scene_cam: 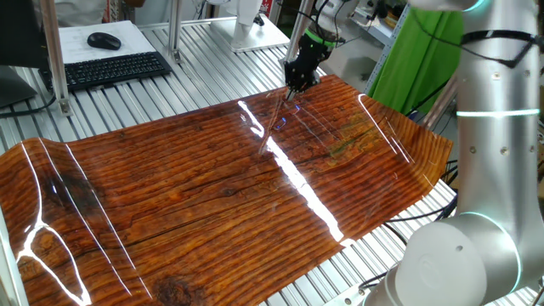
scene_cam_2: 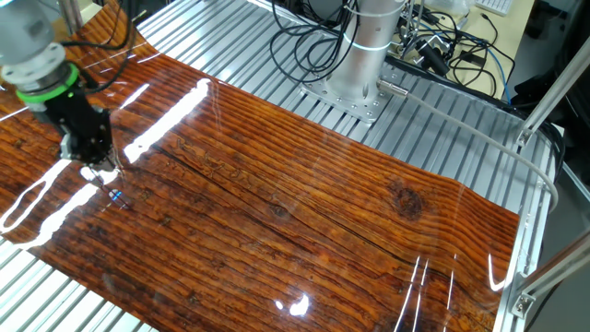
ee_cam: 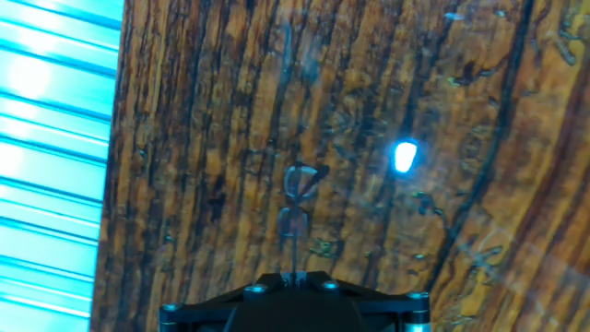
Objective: Unfold the leg of the glasses (with one hand)
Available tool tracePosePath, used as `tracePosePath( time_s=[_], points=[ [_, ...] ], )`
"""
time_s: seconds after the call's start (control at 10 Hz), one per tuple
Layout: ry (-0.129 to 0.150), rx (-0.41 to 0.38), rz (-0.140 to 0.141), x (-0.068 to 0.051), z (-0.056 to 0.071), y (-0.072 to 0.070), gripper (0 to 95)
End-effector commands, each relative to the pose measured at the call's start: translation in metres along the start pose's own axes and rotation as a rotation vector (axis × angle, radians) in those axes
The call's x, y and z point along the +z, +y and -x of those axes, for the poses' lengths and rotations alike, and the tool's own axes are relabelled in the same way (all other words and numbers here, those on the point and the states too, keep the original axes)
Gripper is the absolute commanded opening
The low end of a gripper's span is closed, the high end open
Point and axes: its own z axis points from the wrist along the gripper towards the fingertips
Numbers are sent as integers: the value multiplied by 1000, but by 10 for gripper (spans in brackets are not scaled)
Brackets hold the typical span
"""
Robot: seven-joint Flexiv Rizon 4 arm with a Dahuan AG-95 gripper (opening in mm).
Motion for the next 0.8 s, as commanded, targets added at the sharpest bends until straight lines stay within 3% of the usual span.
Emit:
tracePosePath(
  time_s=[0.1, 0.4, 0.8],
  points=[
    [-39, 22, -11, -11, -5, -6, 0],
    [-23, 40, -11, -20, -13, -9, 0],
    [-27, 70, -11, -27, -42, -11, 0]
  ],
)
